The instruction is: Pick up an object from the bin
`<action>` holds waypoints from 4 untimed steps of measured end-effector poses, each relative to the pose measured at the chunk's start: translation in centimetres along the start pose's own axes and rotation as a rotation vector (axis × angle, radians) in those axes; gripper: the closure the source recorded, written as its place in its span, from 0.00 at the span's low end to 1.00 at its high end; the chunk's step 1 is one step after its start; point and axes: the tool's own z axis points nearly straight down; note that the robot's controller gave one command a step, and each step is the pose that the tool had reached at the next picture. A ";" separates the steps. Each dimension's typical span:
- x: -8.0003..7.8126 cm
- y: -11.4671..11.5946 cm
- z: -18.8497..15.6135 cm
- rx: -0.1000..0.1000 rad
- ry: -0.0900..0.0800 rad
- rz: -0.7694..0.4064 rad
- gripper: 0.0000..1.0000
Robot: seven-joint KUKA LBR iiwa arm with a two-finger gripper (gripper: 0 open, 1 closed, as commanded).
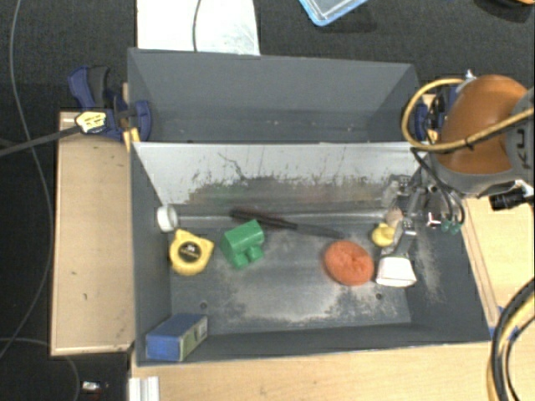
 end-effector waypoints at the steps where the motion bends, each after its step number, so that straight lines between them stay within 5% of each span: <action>1: 3.7 0.6 4.3 0.000 -0.002 -0.110 0.00; 2: 6.6 0.6 6.3 0.001 -0.005 -0.022 0.00; 3: 6.4 4.9 6.8 0.001 -0.005 0.019 0.00; 4: 2.2 7.8 7.0 0.003 -0.005 0.112 1.00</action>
Offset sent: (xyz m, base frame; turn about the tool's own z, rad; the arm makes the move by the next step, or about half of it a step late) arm -0.0756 0.0177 -0.0707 0.0278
